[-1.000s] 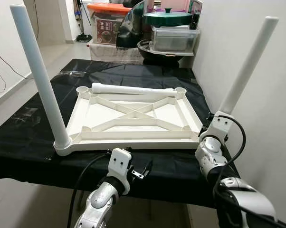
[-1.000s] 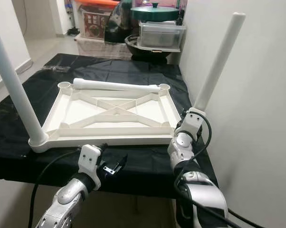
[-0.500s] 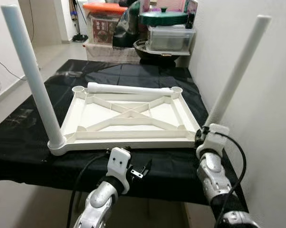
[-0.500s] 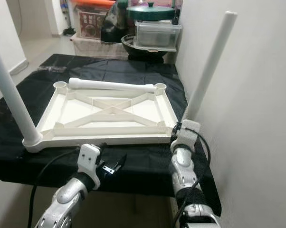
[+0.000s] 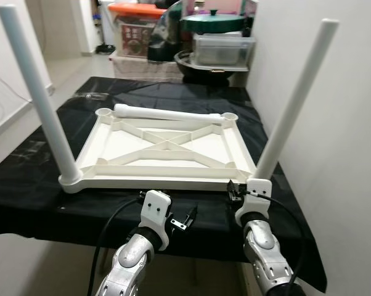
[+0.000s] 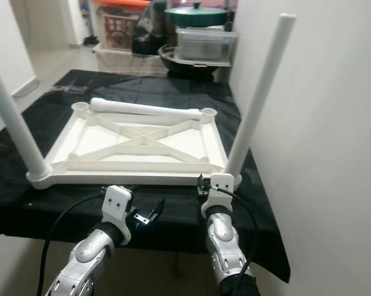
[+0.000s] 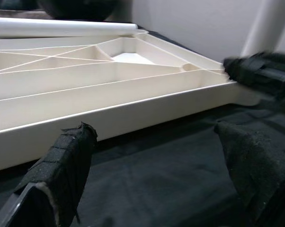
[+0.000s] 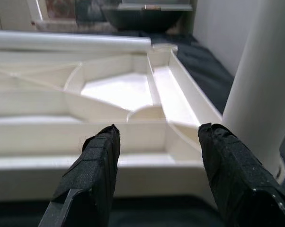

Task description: Building children table

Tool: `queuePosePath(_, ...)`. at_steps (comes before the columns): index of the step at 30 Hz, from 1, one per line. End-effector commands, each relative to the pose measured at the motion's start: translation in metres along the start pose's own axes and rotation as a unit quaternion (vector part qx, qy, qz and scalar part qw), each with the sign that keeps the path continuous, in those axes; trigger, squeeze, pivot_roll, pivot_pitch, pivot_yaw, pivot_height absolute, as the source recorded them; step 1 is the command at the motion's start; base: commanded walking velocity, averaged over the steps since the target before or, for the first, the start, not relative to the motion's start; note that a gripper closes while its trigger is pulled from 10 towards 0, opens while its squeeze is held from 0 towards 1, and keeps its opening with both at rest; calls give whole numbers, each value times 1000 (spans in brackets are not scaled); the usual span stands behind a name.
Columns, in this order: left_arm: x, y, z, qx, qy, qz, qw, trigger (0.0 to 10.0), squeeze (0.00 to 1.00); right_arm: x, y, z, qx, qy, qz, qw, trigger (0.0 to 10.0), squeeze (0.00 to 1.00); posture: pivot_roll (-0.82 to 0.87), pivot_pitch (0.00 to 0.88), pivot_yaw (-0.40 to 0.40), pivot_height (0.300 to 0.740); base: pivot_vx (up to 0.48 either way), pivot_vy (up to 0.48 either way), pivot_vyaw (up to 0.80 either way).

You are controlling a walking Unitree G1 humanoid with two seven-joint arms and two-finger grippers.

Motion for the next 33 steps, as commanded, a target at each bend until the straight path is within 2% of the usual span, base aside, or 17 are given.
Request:
queuePosePath(1,-6,0,0,-1,-4,-15,1000,10000,0,-3,2,5,-6,3,-8,1000,10000,0,111,0,-62,740,0,0,0)
queuePosePath(8,-6,1,-3,10,-4,-15,1000,10000,0,3,5,-1,14,-10,6,1000,10000,0,111,0,-59,740,0,0,0)
queuePosePath(11,-6,1,-4,12,-4,-16,1000,10000,0,5,7,-6,27,-12,13,999,10000,0,111,0,-58,740,0,307,0)
queuePosePath(33,-12,4,-4,16,-8,-33,999,10000,0,1,10,-16,64,-23,-9,998,10000,0,112,0,-60,740,0,454,0)
Point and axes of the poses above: a point about 5 cm out from each wrist's last joint towards the gripper, its own y axis pointing back from the gripper into the wrist, its own x axis along the axis of the wrist's last joint, z = x × y, the point moved 4 cm from there along -y, pointing out of the wrist towards the gripper
